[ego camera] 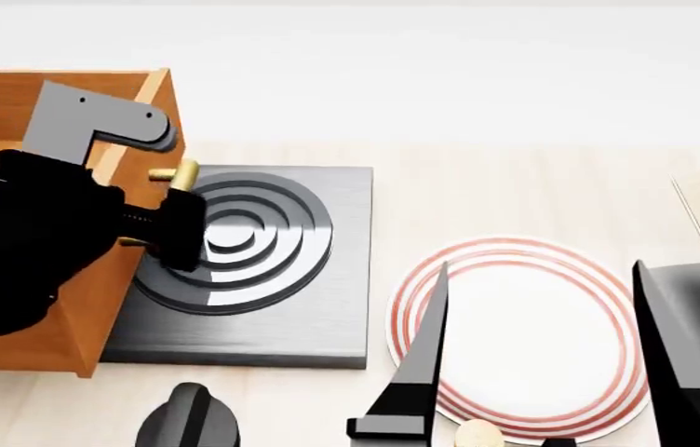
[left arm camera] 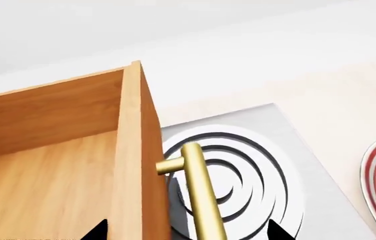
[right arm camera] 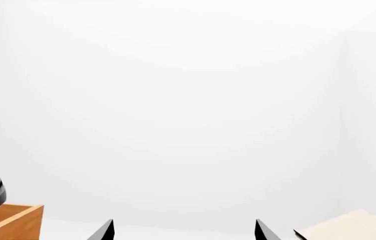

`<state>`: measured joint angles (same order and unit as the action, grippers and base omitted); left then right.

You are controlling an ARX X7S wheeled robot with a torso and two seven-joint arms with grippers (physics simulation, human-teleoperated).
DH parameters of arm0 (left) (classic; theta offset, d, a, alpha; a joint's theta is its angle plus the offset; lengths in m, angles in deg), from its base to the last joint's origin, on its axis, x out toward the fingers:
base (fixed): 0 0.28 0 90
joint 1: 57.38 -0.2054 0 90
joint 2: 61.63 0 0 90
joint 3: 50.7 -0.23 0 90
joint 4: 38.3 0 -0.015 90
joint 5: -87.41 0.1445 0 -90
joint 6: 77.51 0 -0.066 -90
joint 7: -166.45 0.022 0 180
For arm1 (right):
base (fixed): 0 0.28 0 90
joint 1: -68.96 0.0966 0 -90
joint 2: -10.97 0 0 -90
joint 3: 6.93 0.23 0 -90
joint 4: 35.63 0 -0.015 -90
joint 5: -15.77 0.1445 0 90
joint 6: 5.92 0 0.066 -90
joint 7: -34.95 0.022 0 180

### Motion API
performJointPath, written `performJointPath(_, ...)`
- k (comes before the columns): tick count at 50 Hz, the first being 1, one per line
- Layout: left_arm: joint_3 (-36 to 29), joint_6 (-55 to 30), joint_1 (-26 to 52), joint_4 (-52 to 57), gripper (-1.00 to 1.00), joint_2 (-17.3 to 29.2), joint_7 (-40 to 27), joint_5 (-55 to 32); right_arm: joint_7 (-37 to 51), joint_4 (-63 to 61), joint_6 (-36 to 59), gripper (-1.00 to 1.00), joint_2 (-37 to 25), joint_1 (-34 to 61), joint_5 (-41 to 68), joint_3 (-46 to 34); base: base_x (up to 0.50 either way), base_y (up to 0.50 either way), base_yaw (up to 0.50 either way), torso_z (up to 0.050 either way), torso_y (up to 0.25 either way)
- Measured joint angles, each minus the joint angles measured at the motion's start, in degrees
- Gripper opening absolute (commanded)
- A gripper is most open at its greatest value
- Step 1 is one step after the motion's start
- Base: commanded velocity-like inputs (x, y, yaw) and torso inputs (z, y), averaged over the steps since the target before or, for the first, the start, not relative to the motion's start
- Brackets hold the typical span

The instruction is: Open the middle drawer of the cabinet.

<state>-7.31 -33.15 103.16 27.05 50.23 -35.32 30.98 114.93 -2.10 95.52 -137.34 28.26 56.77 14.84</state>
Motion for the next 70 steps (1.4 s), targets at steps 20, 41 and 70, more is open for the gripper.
performJointPath(20, -4.5, 14.2, -7.7, 8.3, 1.00, 1.5, -10.1, 8.8, -0.4, 0.2, 0.4, 1.00, 0.7, -0.1, -0.3, -0.2, 0.00, 0.00, 0.00, -0.001, 0.000)
performJointPath(41, -5.7, 31.6, -17.2, 16.2, 1.00, 4.9, -20.8, 20.5, -0.6, 0.0, 0.8, 1.00, 1.3, 0.0, -0.4, -0.4, 0.00, 0.00, 0.00, 0.000, 0.000)
performJointPath(70, -3.5, 40.9, -29.9, 45.1, 1.00, 17.0, -35.8, 28.5, -0.9, 0.2, 0.9, 1.00, 1.7, -0.1, -0.6, -0.4, 0.00, 0.00, 0.00, 0.000, 0.000)
